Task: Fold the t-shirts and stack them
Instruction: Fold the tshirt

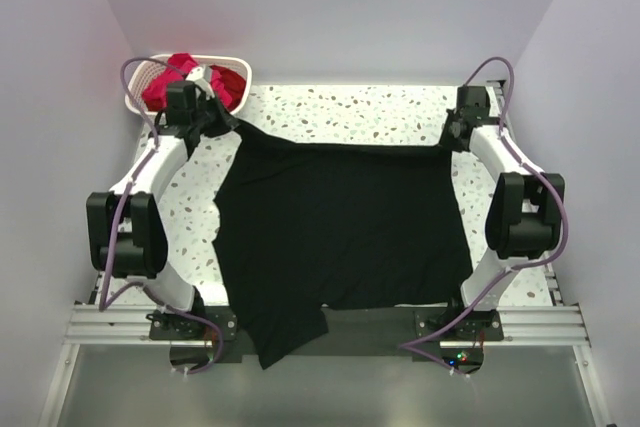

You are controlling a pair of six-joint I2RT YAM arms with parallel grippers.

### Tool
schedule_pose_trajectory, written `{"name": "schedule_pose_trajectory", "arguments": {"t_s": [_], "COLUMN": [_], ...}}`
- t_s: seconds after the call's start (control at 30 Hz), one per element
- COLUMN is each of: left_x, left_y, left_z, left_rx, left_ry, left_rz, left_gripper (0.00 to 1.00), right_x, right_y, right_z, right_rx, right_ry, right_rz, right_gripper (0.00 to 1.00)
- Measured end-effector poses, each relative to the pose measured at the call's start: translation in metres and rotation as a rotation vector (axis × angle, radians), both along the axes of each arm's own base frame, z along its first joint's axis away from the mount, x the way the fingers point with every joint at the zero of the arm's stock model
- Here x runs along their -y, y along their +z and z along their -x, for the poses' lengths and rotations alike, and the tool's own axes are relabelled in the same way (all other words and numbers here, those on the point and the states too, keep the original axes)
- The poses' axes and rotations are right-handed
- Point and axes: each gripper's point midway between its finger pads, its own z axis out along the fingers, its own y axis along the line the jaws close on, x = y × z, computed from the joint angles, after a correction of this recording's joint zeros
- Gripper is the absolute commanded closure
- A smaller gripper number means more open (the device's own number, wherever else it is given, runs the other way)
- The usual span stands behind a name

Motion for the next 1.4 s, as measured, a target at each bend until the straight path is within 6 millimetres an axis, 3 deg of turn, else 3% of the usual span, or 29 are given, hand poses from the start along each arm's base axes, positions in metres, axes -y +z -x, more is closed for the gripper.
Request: {"name": "schedule_pose_trajectory", "arguments": {"t_s": [0.13,0.27,0.67,0.93,1.2,1.4], "left_x": [0.000,-0.001,-0.003,0.001,0.015,0.017], "left_y": [0.018,0.022,-0.015,-0.015,-0.074,-0.087], "left_z": [0.026,0.054,0.129,0.166,0.215,0.233], "left_rx": [0.009,-0.017,-0.156,-0.165,-0.330,-0.350], "left_ry": [0.018,0.034,0.091,0.095,0.087,0.090], "left_rz": [0.018,0.033,0.064,0.109,0.203,0.221], "left_gripper": [1.00,1.00,1.00,1.00,1.00,1.00], "right_x": [0.003,0.003,0.007,0.009,0.011,0.014], "right_y": [-0.002,-0.001,0.000,0.000,-0.012,-0.025], "right_z": [0.017,0.035,0.076,0.094,0.104,0.107], "right_rx": [-0.044,-0.081,-0.150,-0.171,-0.205,-0.232], "right_ry": [-0.014,-0.025,-0.069,-0.092,-0.108,-0.132], "right_rz": [0.008,0.003,0.016,0.022,0.030,0.041], "right_gripper": [1.00,1.00,1.00,1.00,1.00,1.00]}}
